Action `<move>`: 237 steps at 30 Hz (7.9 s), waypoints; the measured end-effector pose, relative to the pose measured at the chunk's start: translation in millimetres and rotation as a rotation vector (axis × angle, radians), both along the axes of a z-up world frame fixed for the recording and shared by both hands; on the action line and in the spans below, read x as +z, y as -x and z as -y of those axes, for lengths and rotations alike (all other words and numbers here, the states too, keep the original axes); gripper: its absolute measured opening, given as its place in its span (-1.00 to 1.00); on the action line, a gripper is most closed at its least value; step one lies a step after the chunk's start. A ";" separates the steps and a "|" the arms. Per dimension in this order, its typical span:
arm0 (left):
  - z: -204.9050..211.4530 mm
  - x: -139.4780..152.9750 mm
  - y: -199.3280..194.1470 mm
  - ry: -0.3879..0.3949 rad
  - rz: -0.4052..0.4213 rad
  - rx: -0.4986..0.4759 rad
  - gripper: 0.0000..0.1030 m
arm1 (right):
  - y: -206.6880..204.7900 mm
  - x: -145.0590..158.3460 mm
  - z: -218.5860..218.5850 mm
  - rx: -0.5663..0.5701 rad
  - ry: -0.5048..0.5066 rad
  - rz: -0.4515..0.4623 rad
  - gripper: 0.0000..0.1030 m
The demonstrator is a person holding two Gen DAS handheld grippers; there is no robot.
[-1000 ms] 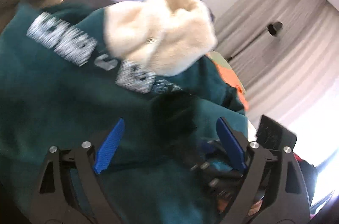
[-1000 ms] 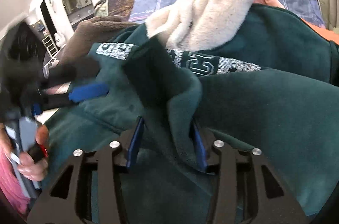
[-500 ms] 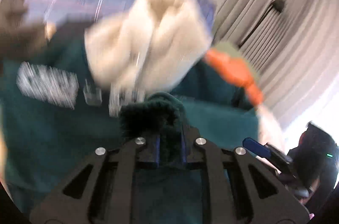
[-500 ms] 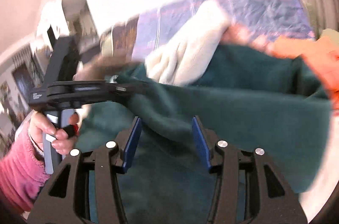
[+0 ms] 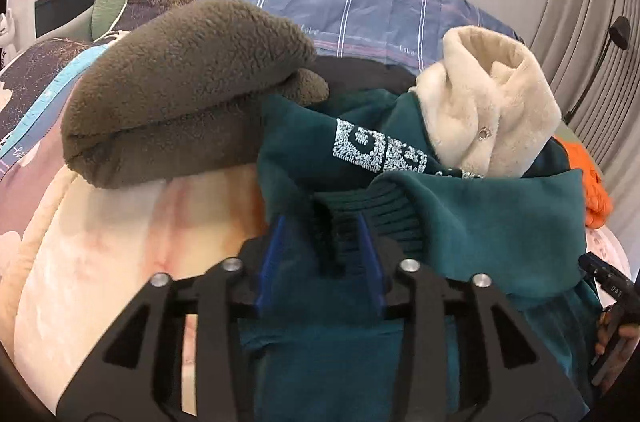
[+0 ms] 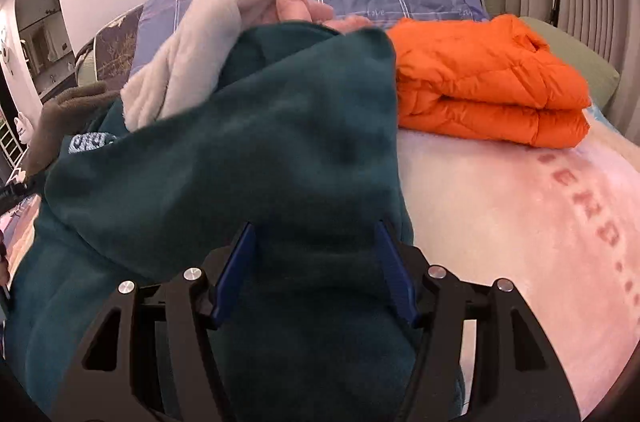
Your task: Fold large clothes
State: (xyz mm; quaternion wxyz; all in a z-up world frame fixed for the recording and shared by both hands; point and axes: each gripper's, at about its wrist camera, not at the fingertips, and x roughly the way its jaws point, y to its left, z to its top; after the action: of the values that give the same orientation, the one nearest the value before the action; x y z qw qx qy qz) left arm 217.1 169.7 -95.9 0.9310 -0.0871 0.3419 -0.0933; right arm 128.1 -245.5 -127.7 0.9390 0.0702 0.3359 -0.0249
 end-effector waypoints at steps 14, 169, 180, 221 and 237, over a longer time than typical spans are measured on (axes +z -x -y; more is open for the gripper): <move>113.5 -38.4 -17.0 -0.287 -0.024 -0.160 0.28 | -30.7 -20.2 -31.6 0.145 0.017 -0.212 0.24; -12.7 -71.6 245.9 0.133 -0.203 -0.232 0.49 | 234.6 -24.0 7.9 0.140 -0.566 -0.077 0.16; -22.4 -69.8 262.3 0.216 -0.186 -0.226 -0.55 | 237.6 -18.7 1.1 0.147 -0.536 -0.065 -0.47; -30.9 99.8 272.8 0.253 0.218 -0.184 -0.64 | 219.8 126.3 13.2 0.170 -0.465 0.285 -0.54; -3.6 -20.4 59.7 0.111 -0.102 0.016 -0.58 | 34.8 6.5 -2.1 -0.016 -0.172 -0.003 -0.54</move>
State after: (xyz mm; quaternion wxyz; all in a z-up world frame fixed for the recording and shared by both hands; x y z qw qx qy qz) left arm 157.4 173.3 -116.3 0.9068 -0.1462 0.3825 -0.1002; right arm 93.3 -243.4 -121.2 0.9287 0.1533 0.3377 -0.0035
